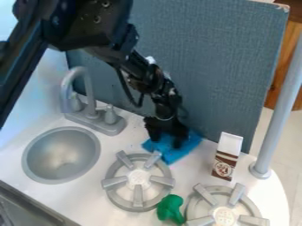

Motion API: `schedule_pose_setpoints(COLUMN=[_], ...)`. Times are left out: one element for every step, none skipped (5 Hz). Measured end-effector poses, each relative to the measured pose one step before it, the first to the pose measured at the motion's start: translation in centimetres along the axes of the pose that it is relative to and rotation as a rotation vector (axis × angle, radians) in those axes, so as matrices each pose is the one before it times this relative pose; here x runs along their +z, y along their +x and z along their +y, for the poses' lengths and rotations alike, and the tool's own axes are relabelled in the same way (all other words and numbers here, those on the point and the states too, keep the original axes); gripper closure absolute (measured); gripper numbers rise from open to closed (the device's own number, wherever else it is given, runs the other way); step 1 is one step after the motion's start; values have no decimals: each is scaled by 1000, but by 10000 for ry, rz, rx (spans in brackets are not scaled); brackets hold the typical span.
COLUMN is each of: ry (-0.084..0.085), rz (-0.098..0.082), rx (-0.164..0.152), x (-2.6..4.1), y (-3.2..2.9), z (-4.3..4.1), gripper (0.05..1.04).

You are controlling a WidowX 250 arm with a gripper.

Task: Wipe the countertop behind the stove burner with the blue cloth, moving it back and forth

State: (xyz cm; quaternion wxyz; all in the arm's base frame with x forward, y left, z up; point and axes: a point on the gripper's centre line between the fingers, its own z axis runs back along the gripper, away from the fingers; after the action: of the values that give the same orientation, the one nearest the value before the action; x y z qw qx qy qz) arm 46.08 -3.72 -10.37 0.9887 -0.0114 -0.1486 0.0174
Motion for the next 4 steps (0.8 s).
schedule_pose_setpoints(ry=[-81, -173, -252, -221], rz=[-53, 7, 113, 13], rx=[-117, -203, -157, -56], x=[-66, 37, 164, 149], y=[409, -179, -733, -344], z=[-1010, -1682, -1548, -882], gripper=[83, 83, 83, 83])
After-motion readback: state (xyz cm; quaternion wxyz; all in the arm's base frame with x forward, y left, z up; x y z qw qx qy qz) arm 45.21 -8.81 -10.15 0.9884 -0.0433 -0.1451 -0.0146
